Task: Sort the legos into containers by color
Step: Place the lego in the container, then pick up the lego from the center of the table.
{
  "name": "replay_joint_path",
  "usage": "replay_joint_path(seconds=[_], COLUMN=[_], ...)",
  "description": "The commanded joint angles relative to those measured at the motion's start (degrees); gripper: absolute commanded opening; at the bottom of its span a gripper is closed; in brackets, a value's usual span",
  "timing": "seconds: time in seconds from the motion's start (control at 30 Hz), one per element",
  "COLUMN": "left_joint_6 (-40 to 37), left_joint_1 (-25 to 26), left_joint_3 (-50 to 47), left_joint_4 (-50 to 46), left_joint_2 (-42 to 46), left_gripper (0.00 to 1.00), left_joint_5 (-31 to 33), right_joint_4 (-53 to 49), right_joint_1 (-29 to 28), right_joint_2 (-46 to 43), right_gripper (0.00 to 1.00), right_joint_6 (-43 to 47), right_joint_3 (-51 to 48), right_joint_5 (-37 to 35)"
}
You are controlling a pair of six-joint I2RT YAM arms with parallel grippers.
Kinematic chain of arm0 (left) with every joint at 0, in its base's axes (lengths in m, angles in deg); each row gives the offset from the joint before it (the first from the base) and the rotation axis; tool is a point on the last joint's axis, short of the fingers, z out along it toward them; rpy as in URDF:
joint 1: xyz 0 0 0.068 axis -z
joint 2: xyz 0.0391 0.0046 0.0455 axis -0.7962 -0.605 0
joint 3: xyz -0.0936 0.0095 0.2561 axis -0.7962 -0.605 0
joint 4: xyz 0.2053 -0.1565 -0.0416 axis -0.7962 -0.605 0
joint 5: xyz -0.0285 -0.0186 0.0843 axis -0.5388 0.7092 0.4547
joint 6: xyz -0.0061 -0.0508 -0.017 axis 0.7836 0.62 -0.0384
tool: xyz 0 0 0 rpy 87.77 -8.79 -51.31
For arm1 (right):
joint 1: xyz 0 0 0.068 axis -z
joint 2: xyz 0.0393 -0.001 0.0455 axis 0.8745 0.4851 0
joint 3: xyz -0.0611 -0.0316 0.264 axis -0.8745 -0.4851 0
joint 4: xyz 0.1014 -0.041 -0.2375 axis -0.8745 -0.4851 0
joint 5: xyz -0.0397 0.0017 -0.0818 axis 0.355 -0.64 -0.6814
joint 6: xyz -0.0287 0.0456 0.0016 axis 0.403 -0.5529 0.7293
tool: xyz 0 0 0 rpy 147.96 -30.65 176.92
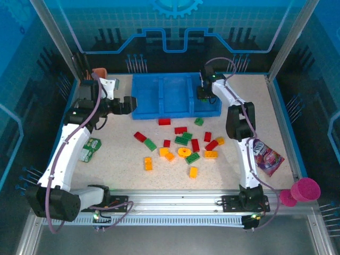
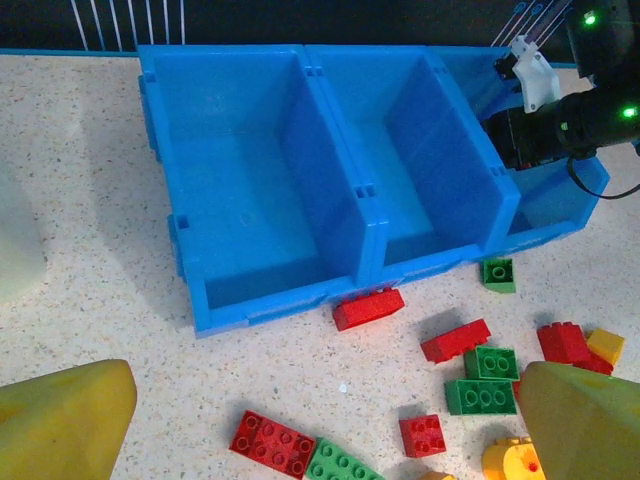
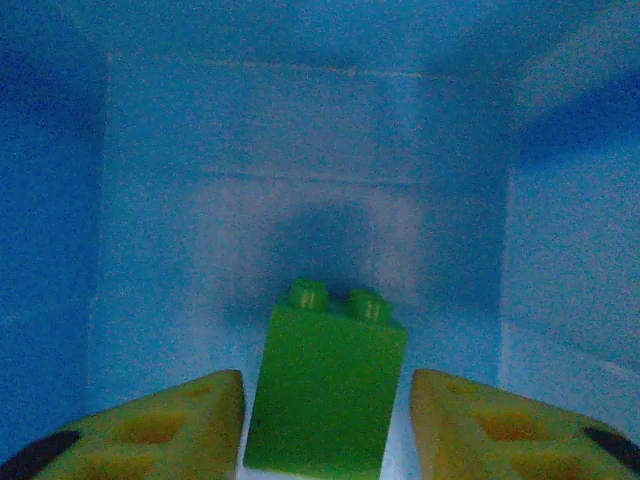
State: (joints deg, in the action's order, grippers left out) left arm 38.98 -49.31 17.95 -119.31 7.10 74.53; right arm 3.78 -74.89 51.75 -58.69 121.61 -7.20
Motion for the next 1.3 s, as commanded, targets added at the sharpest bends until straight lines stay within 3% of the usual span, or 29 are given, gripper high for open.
replay_joint_path(seconds=[0.0,0.43,0.63,0.83,1.27], left_joint_6=[1.1,1.6,1.6,1.5,1.2], left_joint_1=[-0.5,-0.5,-0.5,-0.5,-0.5], left_joint_3=[-0.6,-1.0,-1.0,-1.2,-1.5], left_joint_4=[1.3,1.9,1.9,1.9,2.0], left_joint_2=[0.5,1.4,1.4,1.4,0.8], left_gripper=[0.99,1.0,0.99,0.99,0.99], left_joint_5=[-1.5,-1.6,-2.1,-2.0,-1.7], right_joint_4=[-1.1,4.2,7.0,9.3,13.8], right_joint_1=[-0.8,-4.9,-7.8,-10.0,-10.4], right_joint_2=[-5.8,-25.4,-31.9,-32.2,-26.6], right_gripper=[0.51,0.53,0.76,0.83,0.79], right_joint_6=[-0.3,-6.5,-11.7,-15.2,-16.9], right_joint_3=[-1.7,-24.9,-35.8,-41.7,-45.8], right_joint_5=[-0.5,-1.0,-1.6,0.1,-0.6])
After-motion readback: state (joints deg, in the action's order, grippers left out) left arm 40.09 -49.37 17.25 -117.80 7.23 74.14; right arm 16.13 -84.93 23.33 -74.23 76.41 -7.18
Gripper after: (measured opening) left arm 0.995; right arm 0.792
